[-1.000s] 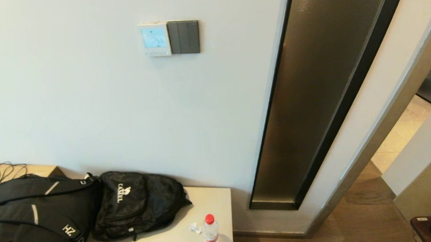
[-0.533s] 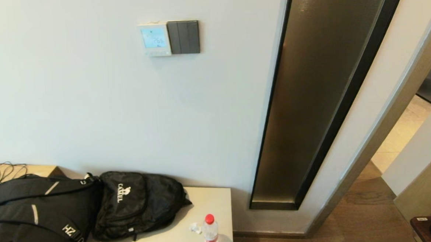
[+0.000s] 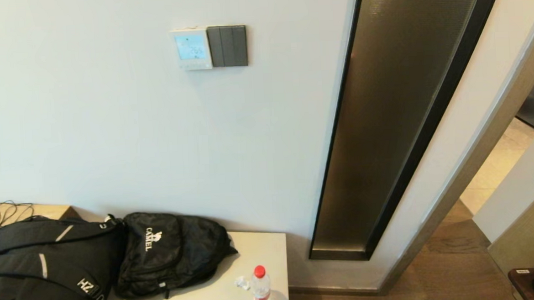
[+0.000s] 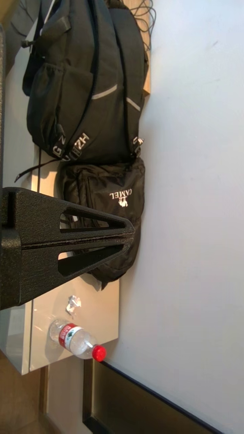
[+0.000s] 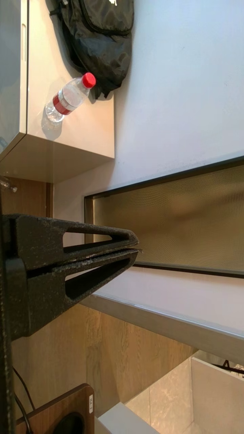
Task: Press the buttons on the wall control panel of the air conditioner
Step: Turn off the central air conditioner
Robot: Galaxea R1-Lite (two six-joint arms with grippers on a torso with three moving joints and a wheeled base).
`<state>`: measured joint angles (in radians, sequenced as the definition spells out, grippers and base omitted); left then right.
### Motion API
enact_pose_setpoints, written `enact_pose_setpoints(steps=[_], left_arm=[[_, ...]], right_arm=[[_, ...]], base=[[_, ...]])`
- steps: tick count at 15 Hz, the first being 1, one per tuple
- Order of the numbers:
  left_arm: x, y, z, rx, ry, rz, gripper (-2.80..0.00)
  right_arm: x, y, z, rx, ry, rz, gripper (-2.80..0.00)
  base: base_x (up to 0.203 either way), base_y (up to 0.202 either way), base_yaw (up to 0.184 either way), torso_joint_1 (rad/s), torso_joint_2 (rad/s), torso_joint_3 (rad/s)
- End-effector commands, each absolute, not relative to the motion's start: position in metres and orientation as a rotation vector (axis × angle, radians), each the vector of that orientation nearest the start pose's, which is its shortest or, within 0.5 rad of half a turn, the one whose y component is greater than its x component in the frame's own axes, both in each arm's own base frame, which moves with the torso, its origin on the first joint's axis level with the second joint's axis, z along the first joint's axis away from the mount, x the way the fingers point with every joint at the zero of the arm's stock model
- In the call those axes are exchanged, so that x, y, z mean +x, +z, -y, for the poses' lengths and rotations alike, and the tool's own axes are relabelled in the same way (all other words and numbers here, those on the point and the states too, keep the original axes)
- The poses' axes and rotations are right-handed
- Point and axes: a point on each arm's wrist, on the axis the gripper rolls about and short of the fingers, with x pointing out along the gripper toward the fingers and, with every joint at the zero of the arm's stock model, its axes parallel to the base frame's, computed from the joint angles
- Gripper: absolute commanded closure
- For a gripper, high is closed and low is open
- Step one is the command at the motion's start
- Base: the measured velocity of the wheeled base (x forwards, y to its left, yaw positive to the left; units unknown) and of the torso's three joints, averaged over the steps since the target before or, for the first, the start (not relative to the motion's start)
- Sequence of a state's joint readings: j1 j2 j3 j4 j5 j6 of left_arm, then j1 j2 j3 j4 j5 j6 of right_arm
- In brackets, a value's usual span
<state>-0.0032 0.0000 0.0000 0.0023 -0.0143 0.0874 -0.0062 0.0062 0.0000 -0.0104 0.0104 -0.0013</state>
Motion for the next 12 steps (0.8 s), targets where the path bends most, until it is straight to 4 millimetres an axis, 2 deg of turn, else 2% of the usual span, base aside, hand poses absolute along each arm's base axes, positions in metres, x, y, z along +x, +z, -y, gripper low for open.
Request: enact_pose_setpoints(steps=[1, 12], left_arm=[[-0.0228, 0.0753, 0.0003, 0.08, -0.022, -0.001, 0.0], [-0.0228, 0.0755, 0.0001, 0.061, -0.012, 0.0, 0.0]], right_arm=[[-0.0221, 0.0763, -0.0004, -0.002, 0.005, 0.002, 0.0], [-0.0221, 0.0763, -0.0004, -0.002, 0.005, 0.002, 0.0]], base=[[0.0, 0.0, 0.0, 0.0, 0.0, 0.0], [0.0, 0.0, 0.0, 0.0, 0.0, 0.0]])
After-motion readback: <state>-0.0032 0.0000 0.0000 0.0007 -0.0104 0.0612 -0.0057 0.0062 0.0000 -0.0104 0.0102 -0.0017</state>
